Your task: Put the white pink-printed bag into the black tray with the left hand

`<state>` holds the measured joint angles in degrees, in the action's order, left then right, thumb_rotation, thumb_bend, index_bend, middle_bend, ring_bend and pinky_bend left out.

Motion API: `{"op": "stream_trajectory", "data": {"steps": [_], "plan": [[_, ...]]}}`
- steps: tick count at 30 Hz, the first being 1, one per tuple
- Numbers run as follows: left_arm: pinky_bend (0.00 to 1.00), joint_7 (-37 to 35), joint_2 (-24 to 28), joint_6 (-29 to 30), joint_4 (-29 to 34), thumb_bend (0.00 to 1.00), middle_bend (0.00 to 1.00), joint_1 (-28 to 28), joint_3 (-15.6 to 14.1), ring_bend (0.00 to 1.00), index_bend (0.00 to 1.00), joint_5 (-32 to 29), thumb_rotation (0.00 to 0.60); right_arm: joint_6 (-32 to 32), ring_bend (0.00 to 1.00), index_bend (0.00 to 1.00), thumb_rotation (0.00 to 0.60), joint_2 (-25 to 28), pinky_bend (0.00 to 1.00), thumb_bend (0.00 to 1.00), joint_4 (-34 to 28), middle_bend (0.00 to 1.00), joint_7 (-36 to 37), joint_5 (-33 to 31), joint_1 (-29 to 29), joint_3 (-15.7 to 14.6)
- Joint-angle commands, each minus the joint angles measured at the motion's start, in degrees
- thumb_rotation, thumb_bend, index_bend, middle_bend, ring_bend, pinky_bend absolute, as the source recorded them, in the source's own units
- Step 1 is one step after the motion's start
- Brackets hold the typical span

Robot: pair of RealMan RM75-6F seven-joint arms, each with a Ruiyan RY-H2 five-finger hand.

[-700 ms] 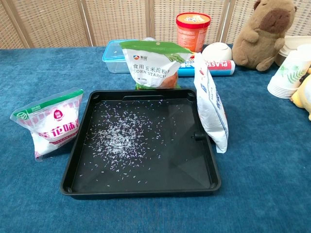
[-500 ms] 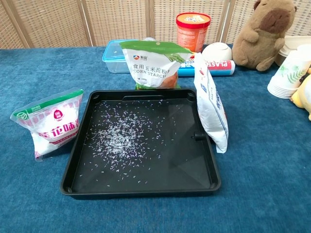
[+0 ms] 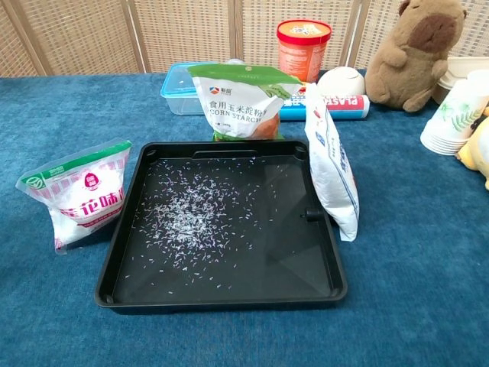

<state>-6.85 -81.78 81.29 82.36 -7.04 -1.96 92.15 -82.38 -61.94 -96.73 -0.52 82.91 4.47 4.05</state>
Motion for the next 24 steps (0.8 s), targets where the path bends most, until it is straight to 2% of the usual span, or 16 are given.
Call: {"op": "stream_trajectory", "data": {"steps": [1,9,16,20,24], "plan": [[0.08,-1.93,-3.76,-2.77,-1.96,0.01,0.0,-1.62,-0.57,0.0,0.09,-0.12,0.6,0.02,0.0,0.0,0.6,-0.03,0.07,0.0,-0.07,0.0,-0.12,0.01,0.02,-0.02],[0.08,-2.32,-9.64,-2.5,-5.07,0.01,0.0,-2.46,1.05,0.0,0.09,-1.12,0.6,0.15,0.0,0.0,0.6,0.11,0.07,0.0,0.02,0.0,0.4,-0.03,0.01,-0.05],[0.08,-1.79,-12.78,-4.19,-6.83,0.01,0.0,-3.95,2.02,0.0,0.09,-2.25,0.6,0.29,0.0,0.0,0.6,0.35,0.07,0.0,0.14,0.0,1.19,-0.01,0.04,-0.02],[0.13,-0.15,-14.19,-5.54,-7.07,0.02,0.02,-5.58,3.2,0.06,0.09,-2.87,0.6,0.78,0.0,0.0,0.6,0.37,0.07,0.0,0.27,0.0,1.46,-0.33,0.2,0.0],[0.16,3.04,-16.11,-6.37,-7.15,0.02,0.04,-6.89,3.9,0.06,0.09,-3.23,0.6,1.19,0.0,0.01,0.6,0.3,0.07,0.0,0.37,0.0,1.54,-0.51,0.38,0.02]]}}
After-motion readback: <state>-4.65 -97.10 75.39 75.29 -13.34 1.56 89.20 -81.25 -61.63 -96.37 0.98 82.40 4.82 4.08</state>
